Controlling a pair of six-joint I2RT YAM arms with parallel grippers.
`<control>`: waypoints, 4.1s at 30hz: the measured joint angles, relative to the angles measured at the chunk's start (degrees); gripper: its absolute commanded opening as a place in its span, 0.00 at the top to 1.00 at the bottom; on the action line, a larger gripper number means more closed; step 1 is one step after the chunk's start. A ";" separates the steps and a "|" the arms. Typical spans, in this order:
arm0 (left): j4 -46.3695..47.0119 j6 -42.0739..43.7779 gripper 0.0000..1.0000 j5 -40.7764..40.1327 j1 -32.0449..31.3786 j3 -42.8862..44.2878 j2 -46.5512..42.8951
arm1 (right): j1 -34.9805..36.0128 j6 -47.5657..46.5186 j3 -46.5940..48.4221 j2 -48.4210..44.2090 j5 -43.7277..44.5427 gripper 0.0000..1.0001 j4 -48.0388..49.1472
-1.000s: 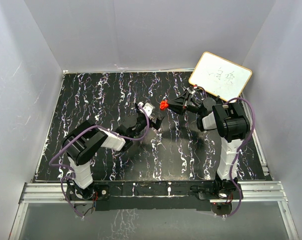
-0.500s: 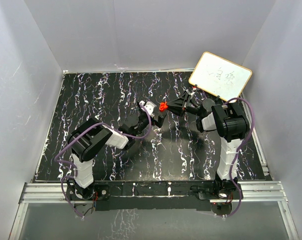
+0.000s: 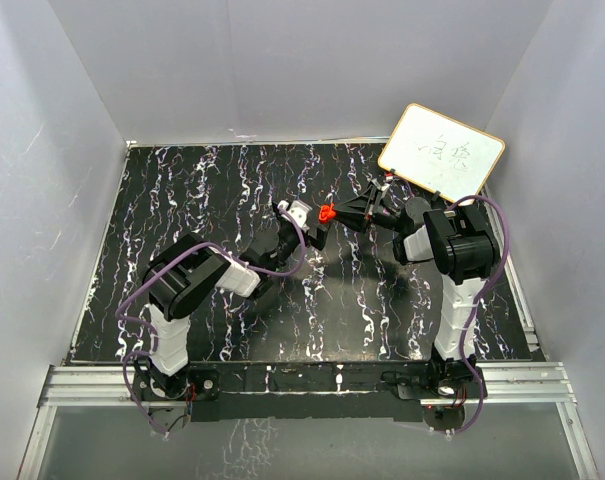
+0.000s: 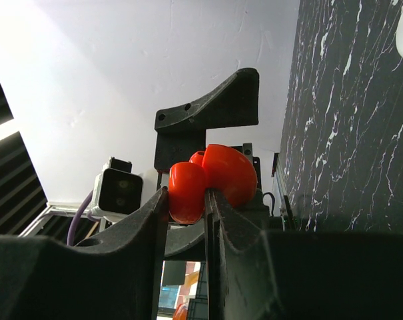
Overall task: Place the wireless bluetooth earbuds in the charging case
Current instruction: Close the charging case, then place the charging case at the center of the board.
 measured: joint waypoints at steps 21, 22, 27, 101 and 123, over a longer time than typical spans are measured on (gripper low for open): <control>2.23 3.48 0.01 -4.52 -0.17 -0.15 0.63 | 0.00 0.00 -1.46 -0.02 0.46 1.00 0.02; 2.23 3.65 0.01 -4.72 -0.17 -0.15 0.63 | 0.00 0.02 -1.55 -0.02 0.46 1.00 0.00; 2.40 4.35 0.01 -5.35 -0.09 -0.20 0.63 | 0.00 0.00 -1.68 -0.02 0.44 1.00 0.00; -72.46 -25.66 0.01 -8.48 17.33 6.64 -36.04 | -0.76 -20.17 0.87 10.49 3.52 1.00 -7.87; -78.51 -28.04 0.02 -6.36 19.15 11.41 -36.04 | 0.87 -40.04 3.58 5.55 8.68 0.99 -34.42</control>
